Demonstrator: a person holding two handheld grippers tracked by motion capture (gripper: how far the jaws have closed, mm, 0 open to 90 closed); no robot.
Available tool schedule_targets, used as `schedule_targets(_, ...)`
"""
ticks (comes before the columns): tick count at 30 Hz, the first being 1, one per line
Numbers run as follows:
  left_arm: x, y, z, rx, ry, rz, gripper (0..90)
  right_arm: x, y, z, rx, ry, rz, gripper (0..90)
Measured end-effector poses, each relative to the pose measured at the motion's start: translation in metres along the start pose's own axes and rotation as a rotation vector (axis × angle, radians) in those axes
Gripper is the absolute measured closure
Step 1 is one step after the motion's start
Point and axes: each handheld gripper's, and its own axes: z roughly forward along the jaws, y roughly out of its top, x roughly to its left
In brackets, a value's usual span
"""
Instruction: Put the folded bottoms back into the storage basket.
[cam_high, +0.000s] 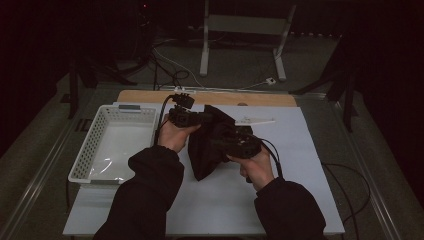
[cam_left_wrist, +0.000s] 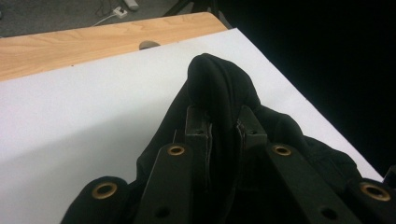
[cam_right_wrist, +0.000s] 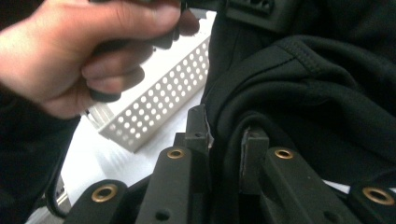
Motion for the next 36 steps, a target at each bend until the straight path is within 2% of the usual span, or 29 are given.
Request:
schedule_targets(6,0.005,0.004,-0.004,-0.011,0.009,-0.008,80.1,0.002,0.013,0.010,-0.018,0.006,0.028,78.7)
schedule_targets(12,0.008,0.010,-0.010,-0.022,0.009,-0.012,80.1,0.008,0.026,0.018,-0.029,0.012,-0.001,78.6)
schedule_targets(16,0.011,0.013,-0.014,-0.034,0.010,-0.021,80.1,0.013,0.033,0.022,-0.037,0.009,-0.003,78.6)
schedule_targets(22,0.018,0.019,-0.024,-0.043,0.040,-0.009,80.1,0.018,0.042,0.029,-0.041,0.008,-0.018,78.6)
schedule_targets(28,0.025,0.025,-0.037,-0.070,0.059,-0.014,80.2,0.026,0.048,0.034,-0.056,0.026,-0.016,78.6)
schedule_targets(33,0.029,0.030,-0.046,-0.097,0.062,-0.027,80.2,0.034,0.050,0.037,-0.057,0.048,-0.045,78.7)
schedule_targets(36,0.031,0.033,-0.051,-0.107,0.069,-0.026,80.2,0.039,0.052,0.039,-0.057,0.054,-0.045,78.7)
